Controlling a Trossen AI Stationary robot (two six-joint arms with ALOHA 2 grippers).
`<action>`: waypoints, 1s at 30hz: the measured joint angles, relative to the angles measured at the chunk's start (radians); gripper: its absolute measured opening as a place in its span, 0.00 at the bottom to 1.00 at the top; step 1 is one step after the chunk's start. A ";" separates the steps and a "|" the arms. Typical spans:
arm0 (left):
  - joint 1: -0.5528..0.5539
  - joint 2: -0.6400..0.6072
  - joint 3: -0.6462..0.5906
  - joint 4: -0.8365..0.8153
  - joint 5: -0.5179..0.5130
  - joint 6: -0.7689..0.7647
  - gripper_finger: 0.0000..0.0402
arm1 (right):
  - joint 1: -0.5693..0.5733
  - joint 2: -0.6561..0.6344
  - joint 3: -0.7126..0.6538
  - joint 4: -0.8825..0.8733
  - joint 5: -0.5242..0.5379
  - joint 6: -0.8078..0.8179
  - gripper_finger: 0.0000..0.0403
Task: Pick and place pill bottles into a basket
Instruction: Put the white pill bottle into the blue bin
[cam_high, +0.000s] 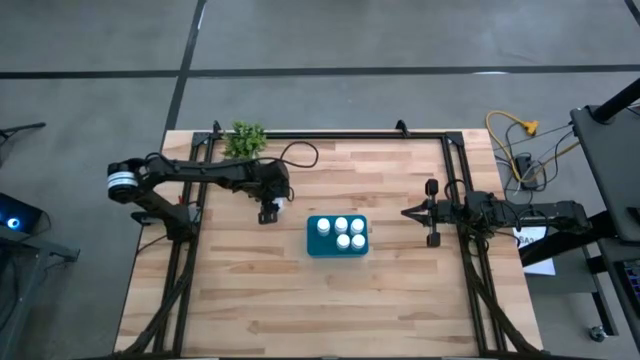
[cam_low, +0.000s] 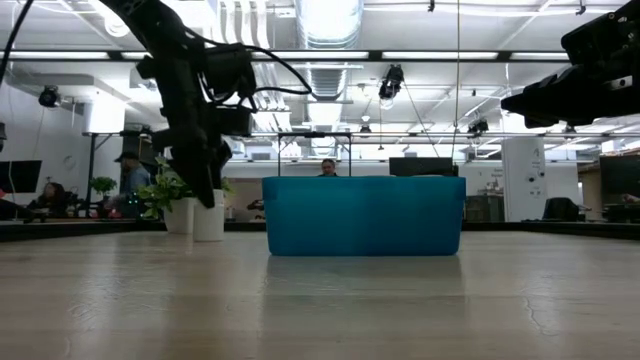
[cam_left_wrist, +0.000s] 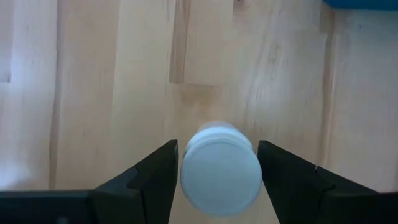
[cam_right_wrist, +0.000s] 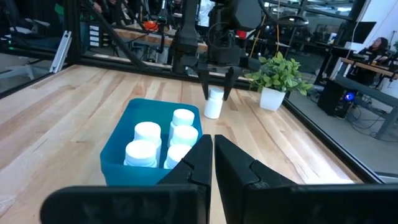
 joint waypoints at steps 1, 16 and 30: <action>0.000 0.002 0.000 0.000 0.003 0.000 0.50 | 0.000 0.000 0.000 0.000 0.000 0.000 0.02; -0.005 -0.001 0.028 -0.016 0.021 -0.089 0.35 | 0.000 0.000 0.000 0.000 0.000 0.000 0.02; -0.112 -0.007 0.217 -0.175 0.047 -0.105 0.35 | 0.000 0.000 0.000 0.000 0.000 0.000 0.02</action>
